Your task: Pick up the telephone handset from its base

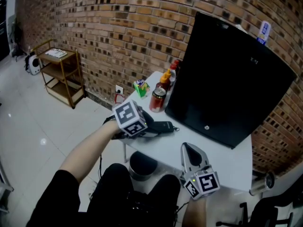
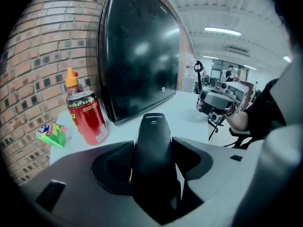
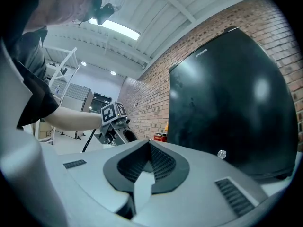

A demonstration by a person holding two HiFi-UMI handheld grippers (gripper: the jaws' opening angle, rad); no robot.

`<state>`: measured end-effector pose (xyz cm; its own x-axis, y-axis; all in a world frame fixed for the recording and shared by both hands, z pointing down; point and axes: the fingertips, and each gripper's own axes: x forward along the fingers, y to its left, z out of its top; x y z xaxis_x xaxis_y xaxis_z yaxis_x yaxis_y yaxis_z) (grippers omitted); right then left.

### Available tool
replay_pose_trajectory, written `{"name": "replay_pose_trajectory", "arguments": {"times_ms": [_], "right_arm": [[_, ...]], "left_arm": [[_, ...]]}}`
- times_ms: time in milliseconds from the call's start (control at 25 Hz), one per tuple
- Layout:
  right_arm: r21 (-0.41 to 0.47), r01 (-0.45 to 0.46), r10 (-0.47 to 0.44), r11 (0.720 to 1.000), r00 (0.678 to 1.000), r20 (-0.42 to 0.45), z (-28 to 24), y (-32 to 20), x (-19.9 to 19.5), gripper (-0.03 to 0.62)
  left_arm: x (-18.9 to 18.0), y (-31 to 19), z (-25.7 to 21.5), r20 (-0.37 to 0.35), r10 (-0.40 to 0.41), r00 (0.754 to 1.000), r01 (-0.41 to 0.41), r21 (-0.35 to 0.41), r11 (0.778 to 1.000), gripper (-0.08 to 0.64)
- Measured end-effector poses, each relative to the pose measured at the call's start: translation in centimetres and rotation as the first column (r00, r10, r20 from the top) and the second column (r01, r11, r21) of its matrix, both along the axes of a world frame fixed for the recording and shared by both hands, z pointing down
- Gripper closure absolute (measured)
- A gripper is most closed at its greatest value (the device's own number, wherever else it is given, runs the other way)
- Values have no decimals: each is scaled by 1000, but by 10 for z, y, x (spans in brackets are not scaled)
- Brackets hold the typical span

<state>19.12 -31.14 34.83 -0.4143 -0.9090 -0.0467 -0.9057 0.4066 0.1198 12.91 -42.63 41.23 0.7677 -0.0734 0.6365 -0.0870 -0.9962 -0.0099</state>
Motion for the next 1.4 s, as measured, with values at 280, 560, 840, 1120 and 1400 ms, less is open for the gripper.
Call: {"name": "replay_pose_trajectory", "arguments": {"times_ms": [280, 560, 840, 1120, 1400], "right_arm": [[-2, -15, 15, 1000, 1000, 11, 3, -1, 4, 594], [-1, -22, 22, 1000, 1000, 2, 3, -5, 6, 594], [3, -38, 38, 999, 998, -54, 0, -5, 12, 594], [9, -77, 78, 997, 994, -77, 1, -7, 22, 594], [-2, -52, 52, 999, 998, -25, 6, -10, 22, 594]], "left_arm": [[-1, -1, -10, -73, 6, 997, -7, -19, 1000, 305], [-10, 1, -46, -266, 31, 963, -33, 0, 999, 305], [-37, 20, -96, -584, 155, 797, -106, 117, 987, 305], [-89, 11, -118, -790, 80, 608, -99, 24, 995, 307], [-104, 10, -139, -872, 66, 485, -135, 0, 991, 307]]}}
